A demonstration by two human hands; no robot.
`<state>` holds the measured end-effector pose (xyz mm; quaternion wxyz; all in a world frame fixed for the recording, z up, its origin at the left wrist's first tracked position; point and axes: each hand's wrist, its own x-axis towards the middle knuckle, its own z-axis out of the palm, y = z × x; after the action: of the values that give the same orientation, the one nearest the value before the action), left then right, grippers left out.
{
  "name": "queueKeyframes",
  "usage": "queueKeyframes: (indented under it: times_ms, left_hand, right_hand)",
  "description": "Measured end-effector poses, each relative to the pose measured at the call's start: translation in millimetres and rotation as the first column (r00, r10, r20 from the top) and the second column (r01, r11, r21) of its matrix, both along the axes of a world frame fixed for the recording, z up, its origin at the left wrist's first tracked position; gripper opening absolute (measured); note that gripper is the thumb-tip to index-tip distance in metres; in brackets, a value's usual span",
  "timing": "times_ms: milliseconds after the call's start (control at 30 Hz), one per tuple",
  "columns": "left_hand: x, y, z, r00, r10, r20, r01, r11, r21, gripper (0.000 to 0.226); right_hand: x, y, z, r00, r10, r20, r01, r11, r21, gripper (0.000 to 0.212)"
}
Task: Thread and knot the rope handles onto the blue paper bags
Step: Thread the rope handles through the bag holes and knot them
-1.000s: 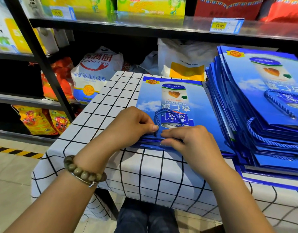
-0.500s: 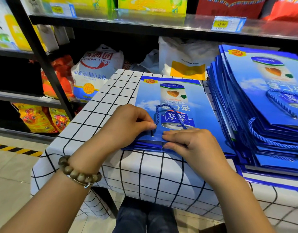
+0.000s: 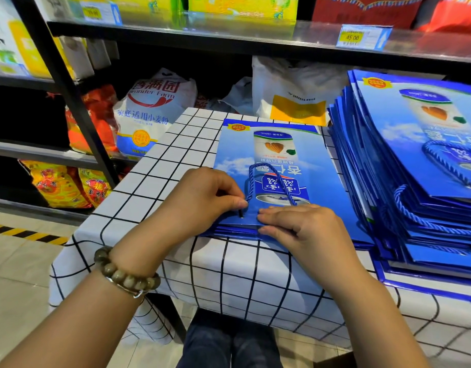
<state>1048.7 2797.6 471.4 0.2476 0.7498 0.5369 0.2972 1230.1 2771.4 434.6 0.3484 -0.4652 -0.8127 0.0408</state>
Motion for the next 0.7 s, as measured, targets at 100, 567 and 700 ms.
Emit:
queueKeyframes:
  times_ms: [100,567,700]
  left_hand:
    - [0.1,-3.0,-2.2,0.998,-0.009,0.059,0.008,1.000,0.012,0.025]
    - [-4.1,-9.6,-25.9,0.973,0.035,0.229,-0.056,0.995,0.085,0.008]
    - [-4.0,-7.9,-28.7,0.964,0.044,0.263,-0.069,0.994,0.089,0.010]
  right_hand:
    - [1.1,-0.1,-2.5,1.000,0.014,-0.007,-0.014,0.999,0.040,0.024]
    - [3.5,-3.5,-13.2,0.986,0.053,0.161,-0.091,0.967,0.239,0.025]
    - [2.3,-2.6,-13.9,0.985,0.063,0.162,-0.100,0.967,0.234,0.024]
